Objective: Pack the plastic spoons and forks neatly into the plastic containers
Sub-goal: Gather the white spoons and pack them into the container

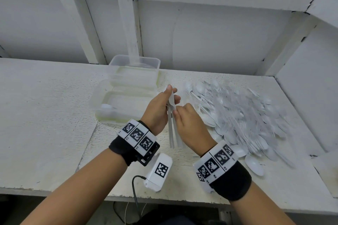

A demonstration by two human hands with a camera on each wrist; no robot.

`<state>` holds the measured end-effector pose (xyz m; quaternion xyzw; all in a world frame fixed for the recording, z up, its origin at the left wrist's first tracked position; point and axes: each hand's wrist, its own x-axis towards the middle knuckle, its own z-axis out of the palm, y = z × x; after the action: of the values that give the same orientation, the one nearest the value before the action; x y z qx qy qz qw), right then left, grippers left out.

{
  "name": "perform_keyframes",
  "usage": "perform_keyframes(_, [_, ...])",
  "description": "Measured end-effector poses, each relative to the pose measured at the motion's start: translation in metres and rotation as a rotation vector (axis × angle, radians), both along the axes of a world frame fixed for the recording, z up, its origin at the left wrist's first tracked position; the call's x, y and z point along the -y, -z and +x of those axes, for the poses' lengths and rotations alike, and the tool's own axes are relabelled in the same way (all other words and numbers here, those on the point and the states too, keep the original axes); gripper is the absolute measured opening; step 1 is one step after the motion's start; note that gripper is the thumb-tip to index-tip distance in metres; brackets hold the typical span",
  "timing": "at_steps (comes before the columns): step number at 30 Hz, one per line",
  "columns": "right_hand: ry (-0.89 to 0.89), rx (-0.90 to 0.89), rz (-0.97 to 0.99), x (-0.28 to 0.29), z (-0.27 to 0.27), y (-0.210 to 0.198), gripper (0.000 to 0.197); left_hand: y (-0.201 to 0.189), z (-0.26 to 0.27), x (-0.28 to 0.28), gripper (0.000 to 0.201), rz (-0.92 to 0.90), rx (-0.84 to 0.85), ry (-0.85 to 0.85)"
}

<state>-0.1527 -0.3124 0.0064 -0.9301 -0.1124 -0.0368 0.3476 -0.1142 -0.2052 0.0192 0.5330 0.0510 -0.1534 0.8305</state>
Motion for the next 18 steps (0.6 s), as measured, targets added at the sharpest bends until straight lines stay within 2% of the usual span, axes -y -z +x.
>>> perform_keyframes(2, [-0.003,-0.042,0.064,-0.002,-0.001,-0.001,0.025,0.001,0.001,-0.001,0.033,-0.004,0.006,-0.005])
perform_keyframes(4, [0.042,-0.138,0.254,-0.003,-0.003,-0.001,0.014,0.001,0.003,-0.003,0.032,-0.020,0.005,-0.026])
perform_keyframes(6, [0.085,-0.212,0.384,-0.004,-0.005,-0.001,0.021,0.002,0.006,-0.005,0.031,-0.034,0.001,-0.058])
perform_keyframes(10, [0.061,-0.181,0.287,-0.008,-0.006,-0.002,0.036,0.001,0.010,-0.006,0.045,-0.018,-0.001,-0.091])
perform_keyframes(12, [0.033,-0.124,0.231,-0.009,-0.004,-0.002,0.037,0.000,0.010,-0.004,0.048,0.022,0.008,-0.133])
perform_keyframes(15, [-0.019,-0.023,0.128,-0.010,-0.001,-0.004,0.034,-0.002,0.009,-0.003,0.041,0.103,0.045,-0.183])
perform_keyframes(18, [-0.027,0.007,-0.014,-0.007,0.004,-0.003,0.035,-0.002,0.011,-0.010,0.034,0.144,0.041,-0.154])
